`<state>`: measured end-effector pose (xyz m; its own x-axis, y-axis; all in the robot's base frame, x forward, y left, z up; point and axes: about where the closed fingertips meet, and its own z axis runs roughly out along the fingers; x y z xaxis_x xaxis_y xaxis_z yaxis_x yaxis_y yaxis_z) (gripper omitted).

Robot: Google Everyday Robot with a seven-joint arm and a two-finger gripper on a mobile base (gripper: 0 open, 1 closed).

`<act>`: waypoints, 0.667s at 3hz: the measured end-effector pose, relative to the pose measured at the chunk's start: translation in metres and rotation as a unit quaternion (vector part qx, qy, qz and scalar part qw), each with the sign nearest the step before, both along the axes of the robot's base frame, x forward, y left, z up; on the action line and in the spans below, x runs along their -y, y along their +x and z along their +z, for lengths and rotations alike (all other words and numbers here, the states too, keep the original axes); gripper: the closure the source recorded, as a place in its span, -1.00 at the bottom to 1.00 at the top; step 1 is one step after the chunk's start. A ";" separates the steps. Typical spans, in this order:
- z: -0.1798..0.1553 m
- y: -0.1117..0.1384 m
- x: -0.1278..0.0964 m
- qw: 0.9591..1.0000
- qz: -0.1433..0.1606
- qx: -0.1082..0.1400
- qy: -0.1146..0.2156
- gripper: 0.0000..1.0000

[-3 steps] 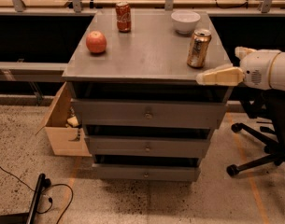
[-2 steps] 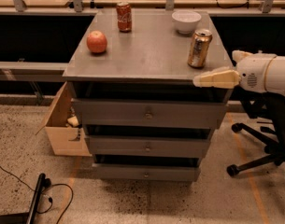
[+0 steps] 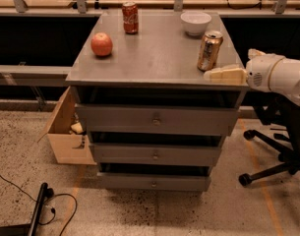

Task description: Pick orange can

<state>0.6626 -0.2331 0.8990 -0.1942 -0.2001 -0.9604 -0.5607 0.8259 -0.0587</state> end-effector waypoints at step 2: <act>-0.006 0.067 -0.023 1.000 0.011 0.023 0.014 -1.00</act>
Offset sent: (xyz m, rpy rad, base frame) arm 0.1072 0.0385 -0.0162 0.0378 -0.0580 0.0624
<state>0.7295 -0.2104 0.8929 -0.1448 -0.1761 -0.9737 -0.5756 0.8154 -0.0618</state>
